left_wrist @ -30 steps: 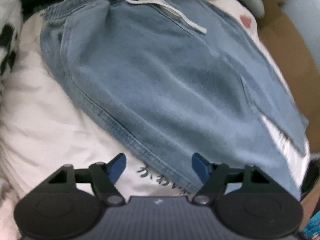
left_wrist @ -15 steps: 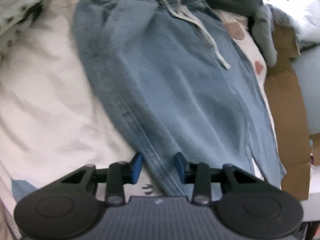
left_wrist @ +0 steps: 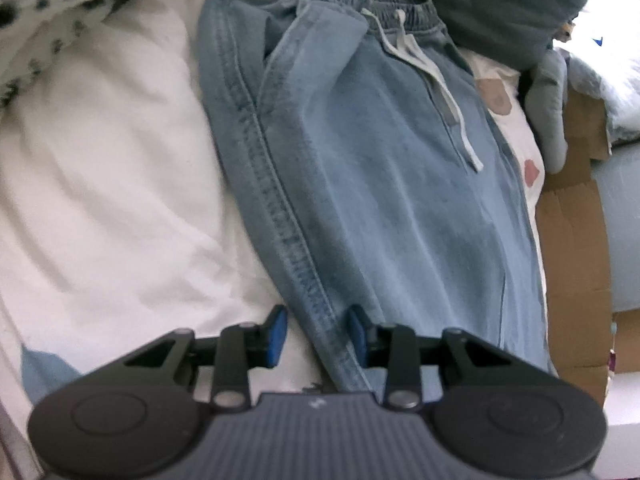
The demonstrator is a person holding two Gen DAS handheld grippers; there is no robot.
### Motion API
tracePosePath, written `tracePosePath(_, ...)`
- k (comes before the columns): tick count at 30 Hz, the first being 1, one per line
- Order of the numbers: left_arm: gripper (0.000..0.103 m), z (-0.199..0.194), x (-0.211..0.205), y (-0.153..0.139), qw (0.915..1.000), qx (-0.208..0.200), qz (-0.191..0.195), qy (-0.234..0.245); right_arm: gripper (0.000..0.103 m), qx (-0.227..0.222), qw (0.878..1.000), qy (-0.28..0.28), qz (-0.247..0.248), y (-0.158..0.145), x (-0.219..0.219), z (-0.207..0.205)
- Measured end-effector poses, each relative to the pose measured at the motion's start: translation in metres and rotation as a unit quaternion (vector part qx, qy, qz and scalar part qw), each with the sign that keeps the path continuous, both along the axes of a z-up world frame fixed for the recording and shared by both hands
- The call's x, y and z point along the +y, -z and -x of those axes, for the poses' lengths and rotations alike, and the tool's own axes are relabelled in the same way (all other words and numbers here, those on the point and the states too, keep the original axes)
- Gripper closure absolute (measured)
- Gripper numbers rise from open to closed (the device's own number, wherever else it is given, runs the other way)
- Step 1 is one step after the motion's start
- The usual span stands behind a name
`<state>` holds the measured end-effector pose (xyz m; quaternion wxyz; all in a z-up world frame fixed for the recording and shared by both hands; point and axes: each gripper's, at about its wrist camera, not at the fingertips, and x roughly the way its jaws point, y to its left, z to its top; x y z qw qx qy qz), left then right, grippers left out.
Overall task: Fold clothes
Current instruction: 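Grasp the pant leg cuff with the right gripper while the left gripper grasps the pants edge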
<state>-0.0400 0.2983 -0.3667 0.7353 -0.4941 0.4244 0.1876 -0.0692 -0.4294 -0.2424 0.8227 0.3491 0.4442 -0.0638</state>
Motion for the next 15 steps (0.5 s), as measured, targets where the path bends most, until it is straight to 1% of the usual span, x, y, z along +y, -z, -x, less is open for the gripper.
tracePosePath(2, 0.07, 0.001, 0.004, 0.002, 1.0, -0.002, 0.004, -0.007, 0.101, -0.002, 1.0, -0.001, 0.003, -0.004, 0.002, 0.001)
tracePosePath(4, 0.072, 0.003, 0.007, 0.005, 0.9995, -0.009, 0.014, -0.027, 0.101, 0.0, 1.0, -0.001, 0.006, -0.006, 0.003, 0.001)
tracePosePath(6, 0.08, 0.007, 0.008, 0.007, 0.9989, -0.013, 0.02, -0.04, 0.101, 0.005, 1.0, -0.003, 0.01, -0.006, 0.004, 0.0)
tracePosePath(7, 0.083, 0.009, 0.008, 0.008, 0.9988, -0.014, 0.02, -0.041, 0.101, 0.007, 1.0, -0.004, 0.012, -0.007, 0.004, -0.001)
tracePosePath(9, 0.094, 0.012, 0.008, 0.009, 0.9988, -0.016, 0.018, -0.042, 0.101, 0.011, 1.0, -0.007, 0.016, -0.008, 0.005, -0.003)
tracePosePath(12, 0.096, 0.014, 0.009, 0.004, 0.9992, -0.013, 0.014, -0.034, 0.101, 0.013, 1.0, -0.009, 0.019, -0.01, 0.005, -0.005)
tracePosePath(15, 0.097, 0.012, 0.011, -0.01, 0.9997, -0.01, 0.005, -0.02, 0.101, 0.014, 1.0, -0.011, 0.022, -0.011, 0.004, -0.007)
